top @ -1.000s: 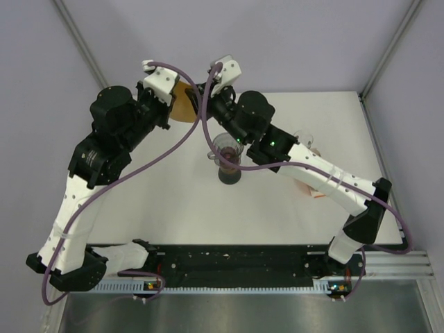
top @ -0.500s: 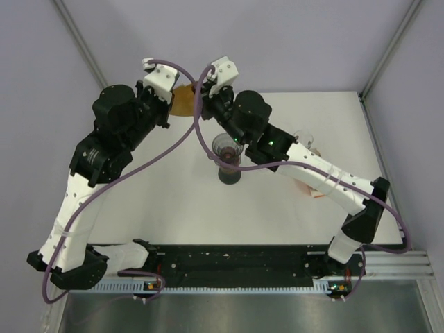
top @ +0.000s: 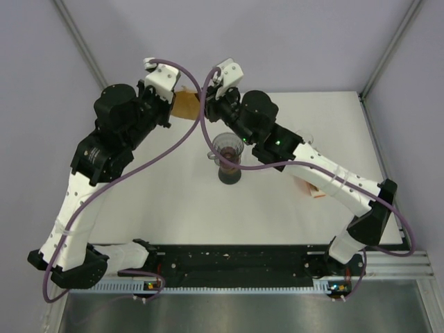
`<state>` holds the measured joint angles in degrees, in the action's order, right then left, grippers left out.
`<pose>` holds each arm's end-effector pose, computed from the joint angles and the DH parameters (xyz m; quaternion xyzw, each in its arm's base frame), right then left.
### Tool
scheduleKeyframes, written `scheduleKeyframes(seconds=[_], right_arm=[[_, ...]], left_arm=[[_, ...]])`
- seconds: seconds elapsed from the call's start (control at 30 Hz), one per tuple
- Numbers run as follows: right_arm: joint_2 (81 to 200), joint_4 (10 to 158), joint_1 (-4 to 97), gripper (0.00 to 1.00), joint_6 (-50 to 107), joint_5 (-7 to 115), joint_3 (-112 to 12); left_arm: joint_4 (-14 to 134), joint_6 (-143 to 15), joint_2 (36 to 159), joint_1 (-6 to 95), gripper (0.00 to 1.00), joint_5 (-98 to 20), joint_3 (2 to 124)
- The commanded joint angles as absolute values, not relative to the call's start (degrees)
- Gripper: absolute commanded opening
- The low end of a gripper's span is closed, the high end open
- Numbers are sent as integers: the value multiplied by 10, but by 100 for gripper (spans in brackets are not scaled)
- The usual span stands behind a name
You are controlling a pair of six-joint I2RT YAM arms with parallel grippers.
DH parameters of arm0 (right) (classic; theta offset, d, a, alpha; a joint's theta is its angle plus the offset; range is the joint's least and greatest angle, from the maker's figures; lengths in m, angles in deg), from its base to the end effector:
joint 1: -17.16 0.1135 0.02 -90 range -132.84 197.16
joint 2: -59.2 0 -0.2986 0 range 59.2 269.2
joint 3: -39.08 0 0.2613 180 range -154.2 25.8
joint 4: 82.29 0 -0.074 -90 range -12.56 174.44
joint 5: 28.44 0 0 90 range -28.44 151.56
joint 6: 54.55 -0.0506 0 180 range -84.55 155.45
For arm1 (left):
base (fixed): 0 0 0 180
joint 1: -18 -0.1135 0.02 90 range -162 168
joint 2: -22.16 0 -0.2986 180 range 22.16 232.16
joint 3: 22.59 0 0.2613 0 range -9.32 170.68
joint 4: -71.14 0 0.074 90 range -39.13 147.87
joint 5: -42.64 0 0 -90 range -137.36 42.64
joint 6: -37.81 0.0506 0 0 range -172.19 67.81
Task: Place the coffee filter in the dripper
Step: Place the coffee filter in the coffee dripper.
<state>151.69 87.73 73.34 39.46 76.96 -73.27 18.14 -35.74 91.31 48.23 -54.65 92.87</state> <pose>0.2336 0.3246 0.5217 -0.2311 0.6032 0.2561 0.7191 0.1912 -0.1040 0.5670 0.2566 0.7014 -0.0324 0.6642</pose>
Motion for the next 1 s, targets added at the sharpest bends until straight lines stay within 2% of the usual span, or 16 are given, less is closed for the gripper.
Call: scheduleKeyframes(seconds=[0.0,0.17,0.27,0.37,0.63,0.87,0.97], right_arm=[[1512,862,720,28,389,759,-764],[1530,851,719,33,372,754,-774],[1541,826,719,21,366,750,-793],[1545,807,720,0,365,774,-803],[1525,811,719,0,396,869,-784],[1515,833,719,0,400,789,-762],[1522,828,719,19,397,762,-770]], left_arm=[[201,-379,899,480,0,-524,949],[198,-391,900,480,0,-518,956],[201,-388,898,480,0,-525,955],[212,-366,898,480,0,-555,953],[270,-269,886,480,0,-630,911],[267,-273,888,480,0,-615,913],[250,-296,890,480,0,-595,922]])
